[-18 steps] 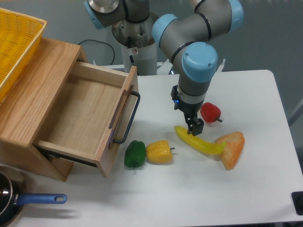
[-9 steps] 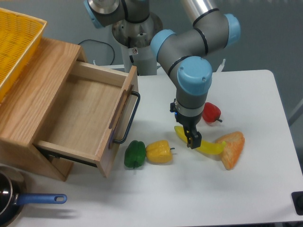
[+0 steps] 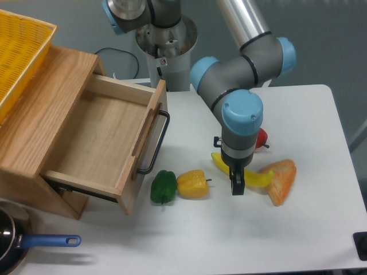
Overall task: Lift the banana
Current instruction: 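Lower the open gripper over the banana's middle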
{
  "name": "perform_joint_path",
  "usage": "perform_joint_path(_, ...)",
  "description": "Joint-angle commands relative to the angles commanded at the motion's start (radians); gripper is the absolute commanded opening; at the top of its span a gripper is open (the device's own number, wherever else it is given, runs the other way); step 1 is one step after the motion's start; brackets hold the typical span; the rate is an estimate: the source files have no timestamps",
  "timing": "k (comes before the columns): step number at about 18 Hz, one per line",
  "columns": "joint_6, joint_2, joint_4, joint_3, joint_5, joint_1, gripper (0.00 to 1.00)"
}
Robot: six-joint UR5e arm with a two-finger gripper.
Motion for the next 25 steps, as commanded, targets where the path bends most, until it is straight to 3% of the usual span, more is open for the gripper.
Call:
perform_joint_path(2, 0.017, -0.025, 0.023, 0.003, -0.002, 0.003, 1.0)
perform_joint_path(25, 0.16, -0.063, 0.025, -0.066, -0.086, 0.089, 1.0)
